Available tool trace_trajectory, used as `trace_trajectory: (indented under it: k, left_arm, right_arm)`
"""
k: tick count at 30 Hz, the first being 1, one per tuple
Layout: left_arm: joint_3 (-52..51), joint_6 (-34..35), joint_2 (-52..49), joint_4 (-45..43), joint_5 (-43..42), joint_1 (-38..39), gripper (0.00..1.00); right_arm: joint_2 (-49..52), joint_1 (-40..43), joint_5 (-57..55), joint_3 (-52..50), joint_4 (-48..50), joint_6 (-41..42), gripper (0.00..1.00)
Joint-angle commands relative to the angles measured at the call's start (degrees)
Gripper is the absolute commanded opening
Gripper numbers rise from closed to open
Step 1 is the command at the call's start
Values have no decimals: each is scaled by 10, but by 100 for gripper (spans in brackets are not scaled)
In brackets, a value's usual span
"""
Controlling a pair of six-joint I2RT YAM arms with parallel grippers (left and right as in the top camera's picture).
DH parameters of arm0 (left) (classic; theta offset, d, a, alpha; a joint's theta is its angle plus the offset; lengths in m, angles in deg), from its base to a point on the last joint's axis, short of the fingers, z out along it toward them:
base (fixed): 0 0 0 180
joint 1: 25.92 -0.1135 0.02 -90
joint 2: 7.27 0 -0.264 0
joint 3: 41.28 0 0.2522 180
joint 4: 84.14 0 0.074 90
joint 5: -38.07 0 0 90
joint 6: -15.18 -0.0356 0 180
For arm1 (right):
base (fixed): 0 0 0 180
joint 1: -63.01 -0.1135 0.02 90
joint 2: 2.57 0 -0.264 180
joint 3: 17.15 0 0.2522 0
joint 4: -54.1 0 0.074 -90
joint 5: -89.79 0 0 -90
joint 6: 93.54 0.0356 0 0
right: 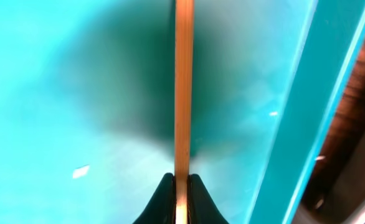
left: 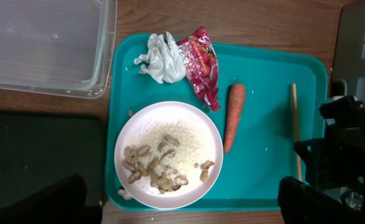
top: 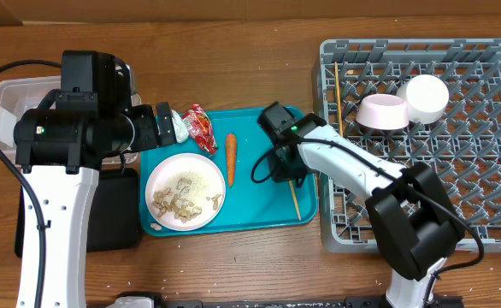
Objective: Sort waste into correct bins and load items into the dishwasher
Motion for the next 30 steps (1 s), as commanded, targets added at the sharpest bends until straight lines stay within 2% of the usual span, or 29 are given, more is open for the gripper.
trace_trajectory:
  k: [1,8,13,17,19,21,22,26,30]
  left_arm:
    - [6,10,-4,-1,3,-2,100]
    - [6,10,-4,-1,3,-2,100]
    - [6,10,-4,-1,3,-2,100]
    - [6,10,-4,-1,3,-2,100]
    - [6,10,-4,-1,3,-2,100]
    - [6,10,-4,-1,3,-2,100]
    - [6,10,-4,-1,3,-2,100]
    - [6,10,-4,-1,3,-2,100]
    - [6,10,-4,-1,3,-2,100]
  right_arm:
    - [-67,0,2,71,-16,1,4]
    - [-127,72,-101,134,-36,-11,4]
    - [-112,152,-86,118,6,-103,4]
    - [-84,177,-79,118,33,-143,4]
    - [-73,184,-80,118,48,-150,14]
    - [-72,186,-80,119,54,-155,29]
    - [-75,186,-78,124,48,-155,33]
    - [-108,173,-36,170,-18,-151,34]
    - [-174,159,23,219,-98,-109,35]
